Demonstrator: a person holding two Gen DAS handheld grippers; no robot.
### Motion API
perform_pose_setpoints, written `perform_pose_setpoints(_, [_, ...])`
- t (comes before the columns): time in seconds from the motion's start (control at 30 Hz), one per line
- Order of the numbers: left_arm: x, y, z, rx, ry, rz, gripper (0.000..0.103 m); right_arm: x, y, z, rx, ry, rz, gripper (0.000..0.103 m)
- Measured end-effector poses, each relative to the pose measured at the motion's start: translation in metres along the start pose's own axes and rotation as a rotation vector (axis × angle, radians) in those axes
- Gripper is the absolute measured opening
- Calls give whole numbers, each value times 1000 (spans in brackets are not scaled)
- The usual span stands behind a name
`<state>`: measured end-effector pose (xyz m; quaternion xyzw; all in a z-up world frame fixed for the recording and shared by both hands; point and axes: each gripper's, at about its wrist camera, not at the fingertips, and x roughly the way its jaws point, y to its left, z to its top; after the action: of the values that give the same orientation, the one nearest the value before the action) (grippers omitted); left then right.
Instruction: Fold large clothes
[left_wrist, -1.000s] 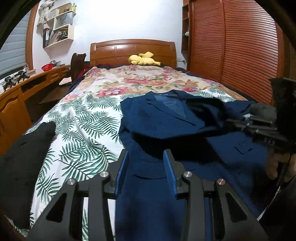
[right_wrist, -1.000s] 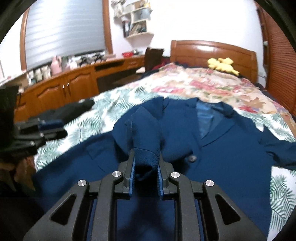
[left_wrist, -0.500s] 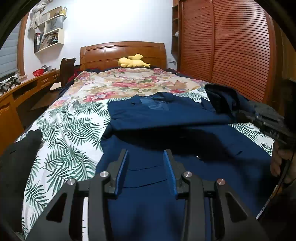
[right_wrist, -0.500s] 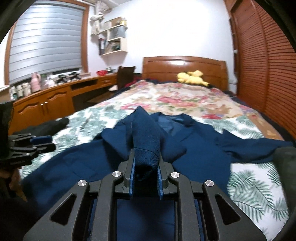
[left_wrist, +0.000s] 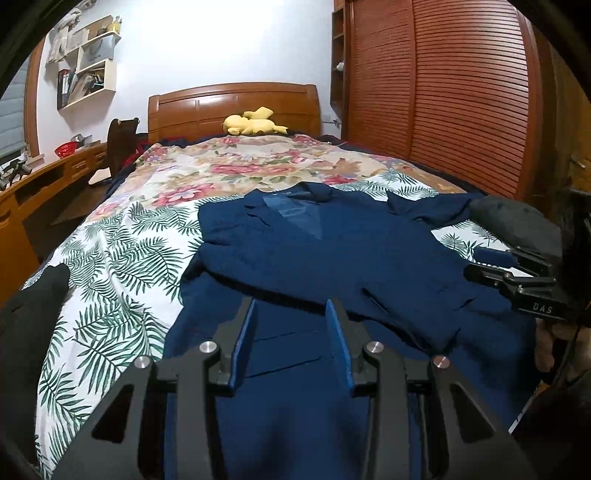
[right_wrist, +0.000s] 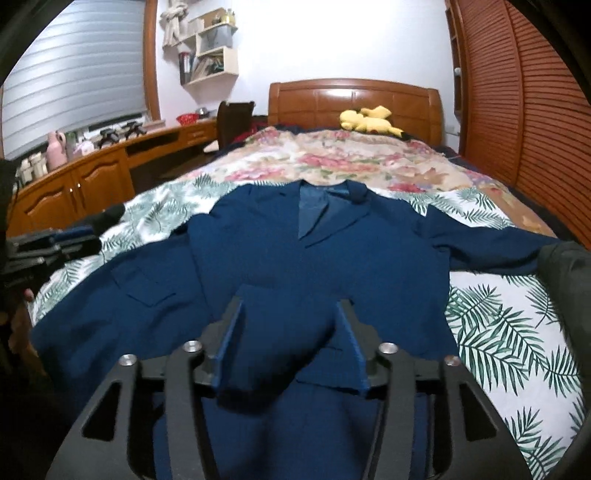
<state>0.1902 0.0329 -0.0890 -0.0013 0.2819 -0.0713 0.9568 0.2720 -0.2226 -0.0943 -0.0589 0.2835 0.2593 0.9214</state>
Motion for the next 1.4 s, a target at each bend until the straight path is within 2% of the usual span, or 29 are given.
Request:
perform_pose_setpoints(0.1, [1, -6, 1, 13, 0, -5, 37, 6, 2, 0, -1, 10, 18, 56])
perform_pose_setpoints(0.37, [6, -19, -1, 34, 10, -19, 37, 43, 28, -6, -57, 106, 110, 55])
perform_pose_setpoints(0.57, [8, -26, -2, 50, 17, -24, 37, 71, 39, -14, -90, 193, 95, 55])
perform_pose_setpoints(0.7, [8, -27, -2, 52, 22, -27, 37, 81, 36, -18, -84, 245, 76, 46])
perform_pose_setpoints(0.8, [8, -27, -2, 52, 21, -27, 37, 81, 34, -20, -93, 260, 69, 32])
perform_pose_setpoints(0.83, [8, -27, -2, 52, 21, -27, 37, 80, 34, -20, -99, 260, 63, 27])
perform_pose_setpoints(0.97, [8, -28, -2, 50, 20, -29, 37, 71, 25, -17, -77, 233, 68, 19])
perform_pose_setpoints(1.2, [7, -32, -1, 49, 12, -42, 37, 47, 1, -11, -22, 183, 22, 18])
perform_pose_setpoints(1.37, [5, -31, 1, 49, 10, -47, 37, 21, -22, -8, -1, 126, -71, 19])
perform_pose_setpoints(1.4, [5, -32, 1, 50, 8, -48, 37, 14, -26, -6, -6, 107, -92, 22])
